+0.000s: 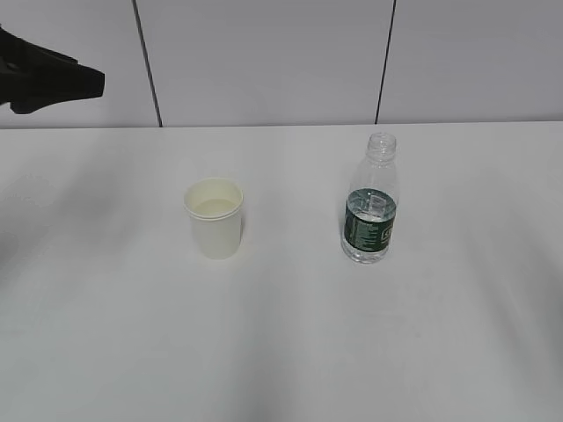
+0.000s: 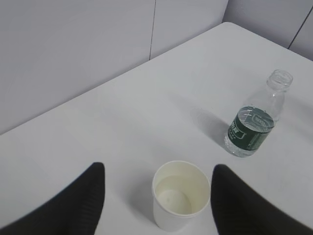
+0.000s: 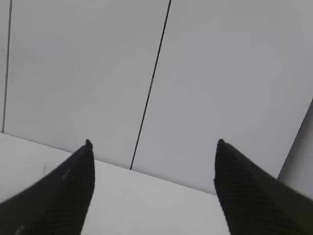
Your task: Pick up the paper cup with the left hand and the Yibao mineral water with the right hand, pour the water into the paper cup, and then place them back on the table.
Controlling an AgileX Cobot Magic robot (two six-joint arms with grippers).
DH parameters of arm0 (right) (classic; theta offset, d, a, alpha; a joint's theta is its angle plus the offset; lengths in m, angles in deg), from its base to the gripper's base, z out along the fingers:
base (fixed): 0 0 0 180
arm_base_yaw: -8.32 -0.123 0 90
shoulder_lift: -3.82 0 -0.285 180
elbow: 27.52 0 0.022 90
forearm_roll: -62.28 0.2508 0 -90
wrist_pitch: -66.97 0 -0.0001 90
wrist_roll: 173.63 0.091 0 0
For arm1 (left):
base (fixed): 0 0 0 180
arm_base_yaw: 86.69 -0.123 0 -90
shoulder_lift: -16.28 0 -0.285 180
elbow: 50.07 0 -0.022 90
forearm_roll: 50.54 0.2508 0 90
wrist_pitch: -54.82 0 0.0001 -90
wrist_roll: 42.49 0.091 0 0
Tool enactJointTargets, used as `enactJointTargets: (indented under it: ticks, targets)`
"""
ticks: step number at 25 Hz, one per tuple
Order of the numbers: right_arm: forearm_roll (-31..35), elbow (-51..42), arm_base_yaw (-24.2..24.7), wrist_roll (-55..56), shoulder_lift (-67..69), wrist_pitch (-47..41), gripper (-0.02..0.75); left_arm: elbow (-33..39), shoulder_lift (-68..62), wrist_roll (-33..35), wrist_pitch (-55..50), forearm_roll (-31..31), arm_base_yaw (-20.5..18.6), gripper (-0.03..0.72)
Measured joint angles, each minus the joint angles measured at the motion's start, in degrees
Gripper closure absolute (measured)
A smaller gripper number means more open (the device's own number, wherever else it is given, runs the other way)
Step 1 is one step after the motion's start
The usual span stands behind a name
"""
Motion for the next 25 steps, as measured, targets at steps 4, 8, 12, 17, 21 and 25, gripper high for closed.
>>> enactJointTargets:
  ticks: [4,8,12,17,21,25]
  targets:
    - [-7.86,0.00,0.00,0.00,0.00,0.47,0.146,0.00,0.00,0.00,0.05,0.00,0.00,0.260]
    - [-13.17,0.00,0.00,0.00,0.00,1.04,0.146,0.00,0.00,0.00,0.05,0.00,0.00,0.260]
    - [-13.96,0.00,0.00,0.11,0.00,1.04,0.146,0.00,0.00,0.00,0.05,0.00,0.00,0.260]
    - [-14.09,0.00,0.00,0.11,0.00,1.04,0.146,0.00,0.00,0.00,0.05,0.00,0.00,0.260]
    - [-14.09,0.00,0.00,0.11,0.00,1.04,0.146,0.00,0.00,0.00,0.00,0.00,0.00,0.261]
    - [-14.09,0.00,0.00,0.11,0.00,1.04,0.146,0.00,0.00,0.00,-0.05,0.00,0.00,0.262]
